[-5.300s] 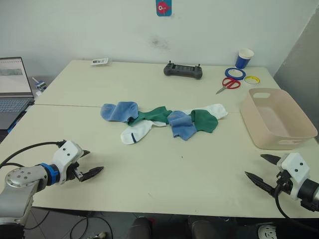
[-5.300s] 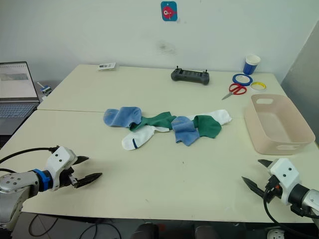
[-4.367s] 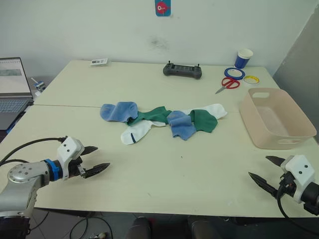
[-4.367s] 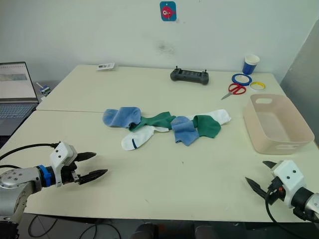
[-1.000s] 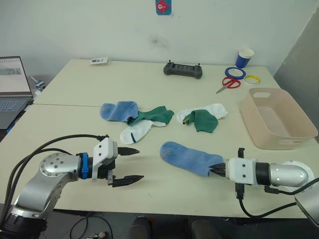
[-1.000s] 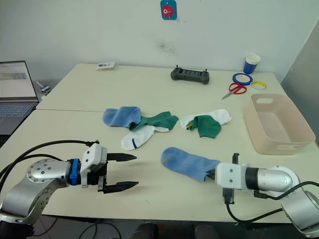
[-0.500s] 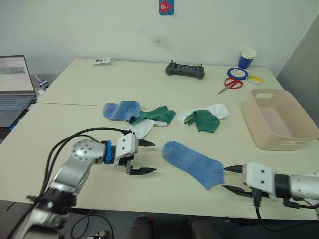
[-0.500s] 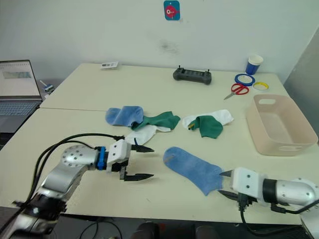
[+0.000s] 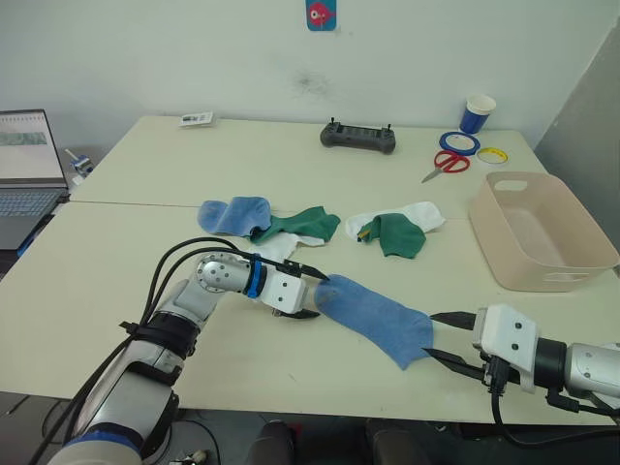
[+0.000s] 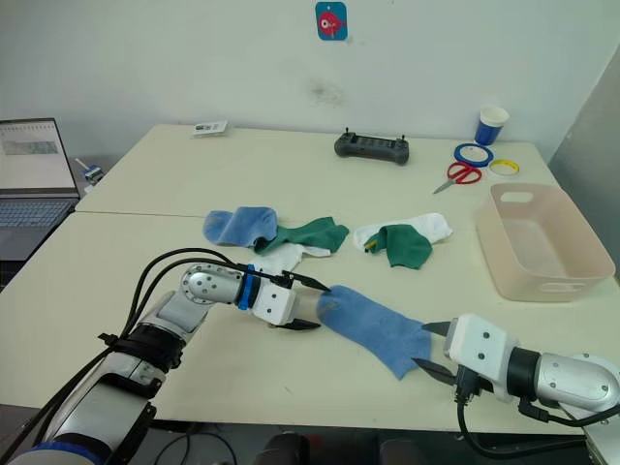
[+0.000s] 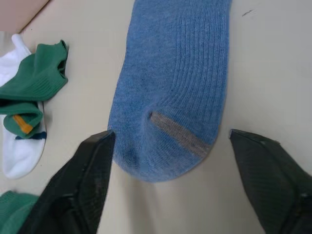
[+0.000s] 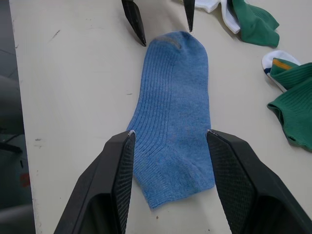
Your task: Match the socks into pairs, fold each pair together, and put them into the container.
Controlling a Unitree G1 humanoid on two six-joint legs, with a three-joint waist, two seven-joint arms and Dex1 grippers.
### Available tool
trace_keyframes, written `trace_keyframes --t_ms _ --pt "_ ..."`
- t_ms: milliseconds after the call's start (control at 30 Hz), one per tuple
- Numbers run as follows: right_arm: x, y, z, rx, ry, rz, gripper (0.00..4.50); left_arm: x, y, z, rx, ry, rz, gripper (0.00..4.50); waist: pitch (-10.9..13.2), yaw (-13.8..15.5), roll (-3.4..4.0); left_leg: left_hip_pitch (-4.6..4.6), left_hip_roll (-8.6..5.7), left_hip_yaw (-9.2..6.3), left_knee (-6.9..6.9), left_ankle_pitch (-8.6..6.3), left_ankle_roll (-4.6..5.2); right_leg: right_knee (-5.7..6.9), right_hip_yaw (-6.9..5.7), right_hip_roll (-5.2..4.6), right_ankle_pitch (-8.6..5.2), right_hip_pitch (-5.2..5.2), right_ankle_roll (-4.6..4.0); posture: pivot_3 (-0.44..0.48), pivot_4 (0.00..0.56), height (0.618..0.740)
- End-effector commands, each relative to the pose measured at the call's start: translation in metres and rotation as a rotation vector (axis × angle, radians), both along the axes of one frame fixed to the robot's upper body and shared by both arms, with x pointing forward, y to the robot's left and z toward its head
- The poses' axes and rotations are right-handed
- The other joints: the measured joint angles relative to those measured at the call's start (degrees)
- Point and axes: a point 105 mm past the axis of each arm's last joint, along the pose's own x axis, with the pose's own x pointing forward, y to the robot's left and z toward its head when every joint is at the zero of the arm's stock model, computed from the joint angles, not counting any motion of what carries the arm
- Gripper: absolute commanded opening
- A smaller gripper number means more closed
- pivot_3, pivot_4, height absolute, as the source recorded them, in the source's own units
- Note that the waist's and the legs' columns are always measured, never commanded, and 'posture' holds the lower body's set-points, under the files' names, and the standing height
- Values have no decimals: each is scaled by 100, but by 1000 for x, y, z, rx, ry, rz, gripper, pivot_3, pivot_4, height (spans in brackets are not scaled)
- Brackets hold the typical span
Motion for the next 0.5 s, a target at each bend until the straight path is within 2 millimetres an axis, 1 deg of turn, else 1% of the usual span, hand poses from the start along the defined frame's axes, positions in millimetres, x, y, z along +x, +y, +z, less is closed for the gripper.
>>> trace_keyframes --t_ms 33,100,267,400,500 --pt "-2 3 1 -8 -32 1 2520 -6 -6 -6 16 -3 -39 2298 0 -1 -1 -1 0 0 2 0 0 0 0 0 1 0 2 0 150 740" --pt "-4 3 -4 -14 -30 -2 2520 -9 -4 -9 29 -1 -56 1646 0 0 -1 -2 0 1 3 0 0 0 1 0 1 0 2 0 150 740" --pt "-11 4 -25 -140 -57 71 2520 -13 1 -9 28 38 -48 24 0 -2 -1 -1 0 -1 3 0 0 0 0 0 1 0 2 0 150 740" --pt "-9 3 -47 -243 -112 134 2520 -16 2 -6 13 85 -33 8 0 -13 -1 1 1 1 3 0 0 0 0 1 1 0 2 0 150 740" --pt "-8 5 -61 -271 -122 163 2520 -18 1 -6 13 94 -29 8 0 -10 -1 0 1 1 3 0 0 2 0 1 1 -2 2 0 150 740"
